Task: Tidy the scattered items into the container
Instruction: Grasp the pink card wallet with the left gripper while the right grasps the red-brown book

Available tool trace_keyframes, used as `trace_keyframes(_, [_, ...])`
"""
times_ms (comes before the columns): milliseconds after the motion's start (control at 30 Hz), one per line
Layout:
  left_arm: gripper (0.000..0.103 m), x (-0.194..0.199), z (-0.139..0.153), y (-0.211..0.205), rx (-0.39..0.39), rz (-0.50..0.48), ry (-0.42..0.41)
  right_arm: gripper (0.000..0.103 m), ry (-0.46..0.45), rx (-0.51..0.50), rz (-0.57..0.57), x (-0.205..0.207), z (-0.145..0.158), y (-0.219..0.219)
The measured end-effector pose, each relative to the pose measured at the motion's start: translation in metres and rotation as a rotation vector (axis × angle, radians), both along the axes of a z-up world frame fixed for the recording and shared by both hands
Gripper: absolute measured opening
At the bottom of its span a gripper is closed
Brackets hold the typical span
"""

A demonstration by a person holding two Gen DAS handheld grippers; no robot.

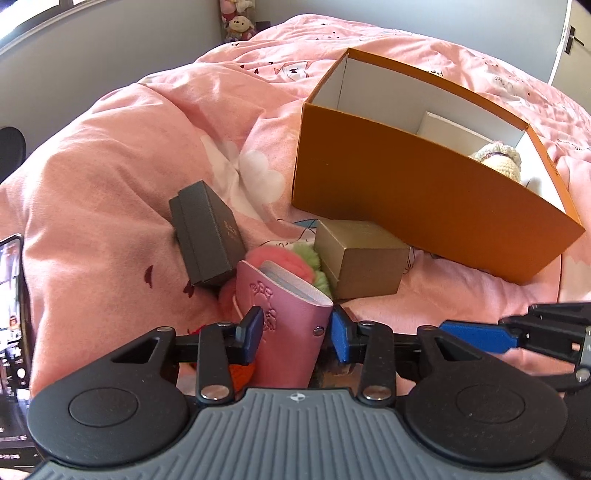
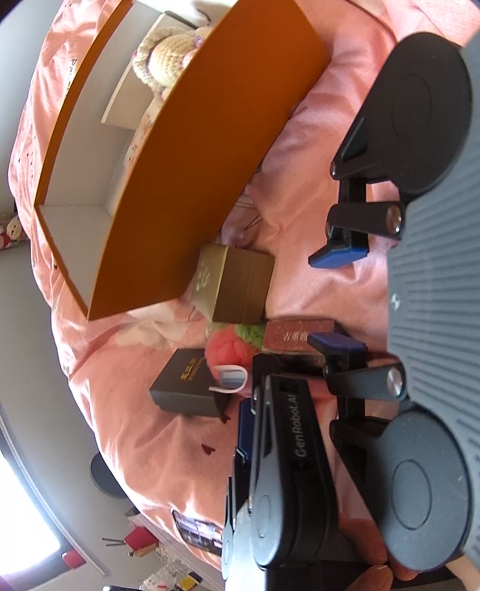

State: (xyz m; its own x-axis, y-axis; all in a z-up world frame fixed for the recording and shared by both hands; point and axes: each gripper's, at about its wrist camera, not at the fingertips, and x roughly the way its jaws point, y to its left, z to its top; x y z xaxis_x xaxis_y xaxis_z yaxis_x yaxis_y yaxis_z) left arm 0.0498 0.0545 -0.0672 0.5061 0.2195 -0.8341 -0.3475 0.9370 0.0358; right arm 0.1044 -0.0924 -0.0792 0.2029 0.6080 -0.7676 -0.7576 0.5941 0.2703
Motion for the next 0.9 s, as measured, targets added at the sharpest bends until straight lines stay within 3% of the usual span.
trace_keyframes(167, [0.037, -0.017, 0.009, 0.003, 0.012, -0.004, -0.008, 0.038, 0.039, 0.021, 0.067, -0.002, 0.001, 0.007])
trace_keyframes(367, [0.034, -0.029, 0.017, 0.014, 0.018, 0.057, -0.019, 0.036, 0.079, 0.009, 0.126, -0.001, -0.004, 0.02])
trace_keyframes(567, [0.034, -0.032, 0.016, 0.019, 0.03, 0.074, -0.028, 0.038, 0.113, -0.037, 0.127, 0.009, -0.017, 0.034])
trace_keyframes(900, [0.039, -0.021, 0.008, 0.024, 0.052, 0.068, -0.047, 0.038, 0.165, -0.031, 0.149, 0.016, -0.031, 0.048])
